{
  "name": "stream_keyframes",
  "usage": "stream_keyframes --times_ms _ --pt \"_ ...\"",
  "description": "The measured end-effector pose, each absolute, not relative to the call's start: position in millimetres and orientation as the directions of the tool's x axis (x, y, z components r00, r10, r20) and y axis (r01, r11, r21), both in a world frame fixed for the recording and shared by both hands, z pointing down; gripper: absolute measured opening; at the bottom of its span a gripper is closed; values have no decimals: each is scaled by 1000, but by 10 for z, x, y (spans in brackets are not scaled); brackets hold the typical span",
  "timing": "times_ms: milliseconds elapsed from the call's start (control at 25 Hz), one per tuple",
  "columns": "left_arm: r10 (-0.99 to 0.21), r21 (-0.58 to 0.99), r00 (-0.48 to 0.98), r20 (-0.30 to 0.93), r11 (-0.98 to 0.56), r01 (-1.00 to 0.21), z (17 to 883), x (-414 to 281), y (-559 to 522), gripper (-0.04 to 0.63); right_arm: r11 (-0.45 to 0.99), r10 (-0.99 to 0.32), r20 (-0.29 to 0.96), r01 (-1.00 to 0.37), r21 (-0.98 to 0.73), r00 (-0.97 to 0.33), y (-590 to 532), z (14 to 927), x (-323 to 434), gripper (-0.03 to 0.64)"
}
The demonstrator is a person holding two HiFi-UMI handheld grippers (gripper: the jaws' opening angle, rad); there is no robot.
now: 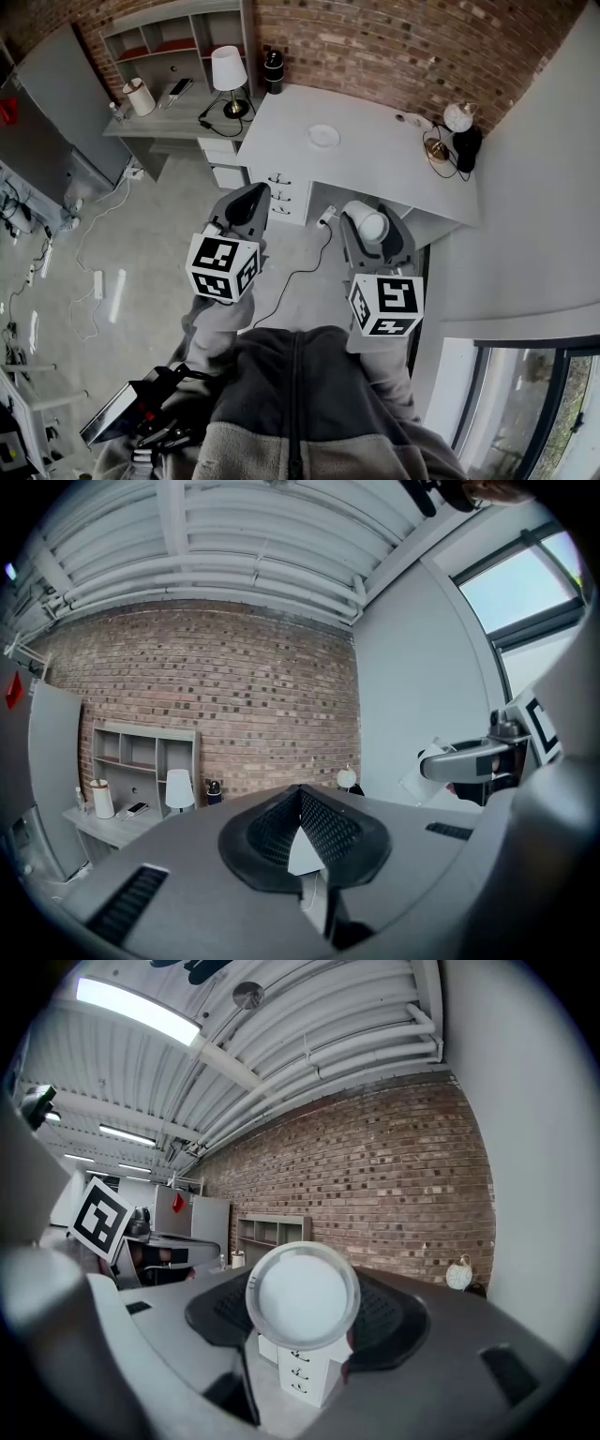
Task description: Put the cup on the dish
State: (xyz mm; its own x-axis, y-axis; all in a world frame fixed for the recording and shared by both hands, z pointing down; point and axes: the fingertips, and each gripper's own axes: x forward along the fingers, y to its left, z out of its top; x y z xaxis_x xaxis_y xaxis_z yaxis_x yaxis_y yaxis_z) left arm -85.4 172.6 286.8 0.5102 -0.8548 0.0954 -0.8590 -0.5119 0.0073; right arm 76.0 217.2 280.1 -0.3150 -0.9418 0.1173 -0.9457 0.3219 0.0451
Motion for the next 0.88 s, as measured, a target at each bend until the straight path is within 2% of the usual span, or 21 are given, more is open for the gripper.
stream_keyframes --times_ms 400,880 --pt "-859 20 501 106 -502 -865 3091 -425 1865 5 346 -931 132 -938 33 -339 2382 3037 1165 264" --pt "-856 14 504 113 -506 -862 3053 -307 1867 5 343 -931 136 -939 3 -339 2395 3064 1292 264"
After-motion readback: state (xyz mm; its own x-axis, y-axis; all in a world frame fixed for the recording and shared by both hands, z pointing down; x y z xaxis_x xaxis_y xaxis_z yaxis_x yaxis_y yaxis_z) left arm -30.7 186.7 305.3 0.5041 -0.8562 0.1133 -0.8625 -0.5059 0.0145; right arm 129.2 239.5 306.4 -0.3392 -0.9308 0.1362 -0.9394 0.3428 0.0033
